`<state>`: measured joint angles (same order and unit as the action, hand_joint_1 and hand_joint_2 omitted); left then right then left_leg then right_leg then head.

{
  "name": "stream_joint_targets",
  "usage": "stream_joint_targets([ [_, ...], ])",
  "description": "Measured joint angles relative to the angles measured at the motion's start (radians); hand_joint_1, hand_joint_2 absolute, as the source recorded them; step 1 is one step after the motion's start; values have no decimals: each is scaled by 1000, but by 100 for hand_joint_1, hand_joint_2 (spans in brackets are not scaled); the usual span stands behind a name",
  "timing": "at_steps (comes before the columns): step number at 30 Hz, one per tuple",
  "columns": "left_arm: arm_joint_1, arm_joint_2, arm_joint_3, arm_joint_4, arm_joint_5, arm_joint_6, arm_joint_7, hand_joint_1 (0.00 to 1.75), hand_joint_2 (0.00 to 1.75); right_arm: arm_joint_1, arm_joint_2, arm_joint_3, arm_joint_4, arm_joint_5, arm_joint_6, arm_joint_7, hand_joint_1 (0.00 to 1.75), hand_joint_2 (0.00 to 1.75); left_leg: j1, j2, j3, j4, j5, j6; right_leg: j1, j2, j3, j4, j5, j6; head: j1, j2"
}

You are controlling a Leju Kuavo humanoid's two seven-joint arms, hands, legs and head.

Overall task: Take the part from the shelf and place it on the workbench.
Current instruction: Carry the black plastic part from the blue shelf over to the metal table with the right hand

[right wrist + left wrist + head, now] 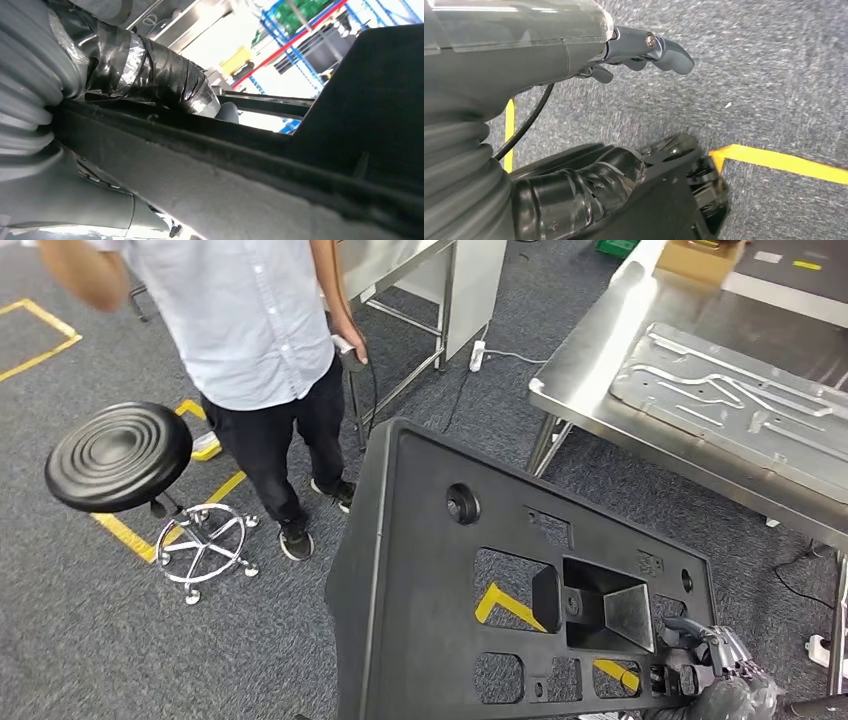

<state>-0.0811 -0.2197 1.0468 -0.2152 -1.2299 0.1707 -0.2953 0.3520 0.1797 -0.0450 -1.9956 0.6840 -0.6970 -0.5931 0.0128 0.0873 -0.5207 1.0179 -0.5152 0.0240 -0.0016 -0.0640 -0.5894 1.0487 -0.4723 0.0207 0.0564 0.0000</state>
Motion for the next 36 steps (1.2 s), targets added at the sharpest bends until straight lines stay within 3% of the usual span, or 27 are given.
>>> stream_joint_targets([
  [1,-1,0,0,0,0,0,0,0,175,-1,0,0,1,0,0,0,173,175,-2,8,3,-2,-2,-5,5,-5,5,-14,-2,-6,0,0],
  [3,-4,0,0,0,0,0,0,0,175,-2,0,0,1,1,0,1,173,175,-3,22,11,-7,-5,-15,4,16,4,-19,1,-17,0,0],
  [5,-6,0,0,0,0,0,-1,0,175,-3,0,0,1,5,0,3,173,175,-2,-5,9,14,-26,-25,-4,37,10,-31,7,-29,-1,0],
  [7,-6,1,0,0,0,-1,-1,0,175,-8,0,2,1,12,0,6,173,175,0,-56,-35,112,-83,-29,-8,57,14,-38,10,-39,-2,0],
  [9,-3,1,0,0,0,-2,-1,0,175,-12,0,3,2,17,0,10,173,175,1,-75,-102,242,-133,-31,-7,81,14,-37,10,-43,-2,0],
  [10,-1,1,0,0,0,-2,-1,0,175,-12,0,3,2,19,0,12,173,175,1,-78,-122,272,-132,-31,-6,95,14,-35,9,-43,-2,0],
  [11,1,1,0,0,0,-3,-1,0,175,-12,0,3,3,20,0,13,173,175,1,-79,-125,266,-110,-31,-6,110,15,-32,8,-43,-2,0],
  [12,1,1,0,0,0,-3,-1,0,175,-12,0,3,3,21,0,15,173,175,1,-83,-110,220,-71,-29,-6,125,15,-29,6,-41,-2,0],
  [14,2,2,0,0,0,-3,0,0,175,-13,0,3,4,24,0,17,173,175,4,-128,-63,90,0,-24,-6,150,12,-18,0,-35,-2,0],
  [16,1,3,0,0,-1,-3,0,0,175,-14,0,4,4,27,0,19,173,175,4,-171,-38,23,19,-18,-8,173,0,-8,-1,-22,-2,0],
  [17,1,3,0,0,-1,-4,0,0,175,-14,0,4,4,28,0,20,173,175,3,-173,-36,18,16,-15,-10,184,-5,-7,0,-15,-2,0],
  [18,0,3,0,0,0,-4,0,0,175,-14,0,4,4,29,0,21,173,175,2,-161,-34,15,18,-10,-13,196,-8,-9,3,-8,-2,0],
  [19,0,3,0,0,0,-6,0,0,175,-12,0,4,4,30,0,21,173,175,3,-149,-31,9,21,-4,-13,193,-9,-7,2,-3,-2,0],
  [21,-1,3,0,0,0,-10,-1,0,175,-13,0,4,4,32,0,21,173,175,8,-121,-24,-3,27,9,-11,143,-31,38,-25,7,2,0],
  [23,0,3,0,0,0,-15,-1,0,175,-17,0,4,4,32,0,21,173,175,7,-93,-21,-5,26,14,-12,85,-89,154,-85,17,6,0],
  [25,2,3,1,0,0,-18,-2,0,175,-18,0,4,6,32,0,23,173,175,6,-64,-21,-3,22,13,-15,72,-141,250,-113,23,6,0],
  [26,3,4,1,0,0,-19,-3,0,175,-17,0,5,8,32,0,24,173,175,6,-50,-19,-2,19,12,-17,69,-141,249,-99,24,6,0],
  [28,2,3,1,0,0,-20,-7,0,175,-18,-1,6,9,34,0,27,173,175,6,-25,-11,-2,12,8,-17,53,-81,135,-30,20,6,0],
  [29,1,3,1,0,0,-21,-10,0,175,-18,-1,7,10,35,0,28,173,175,6,-14,-6,-4,9,4,-13,31,-45,68,-5,14,6,0],
  [30,1,3,1,0,0,-21,-14,0,175,-19,-2,9,10,35,0,29,173,175,3,-6,-1,-5,6,0,-9,3,-18,15,10,7,6,0],
  [32,-1,3,1,0,0,-22,-17,0,175,-21,-4,12,12,36,0,32,173,175,0,11,9,-11,2,-11,2,-26,-6,-15,8,-6,6,0],
  [34,-3,3,1,0,0,-22,-19,0,175,-21,-6,16,12,37,0,34,173,175,-1,22,20,-13,-5,-24,2,-5,-5,-21,11,-17,5,0],
  [36,-4,3,1,0,0,-22,-19,0,175,-21,-7,19,12,38,0,35,173,175,0,-12,12,22,-36,-32,-5,20,0,-30,15,-29,4,0],
])
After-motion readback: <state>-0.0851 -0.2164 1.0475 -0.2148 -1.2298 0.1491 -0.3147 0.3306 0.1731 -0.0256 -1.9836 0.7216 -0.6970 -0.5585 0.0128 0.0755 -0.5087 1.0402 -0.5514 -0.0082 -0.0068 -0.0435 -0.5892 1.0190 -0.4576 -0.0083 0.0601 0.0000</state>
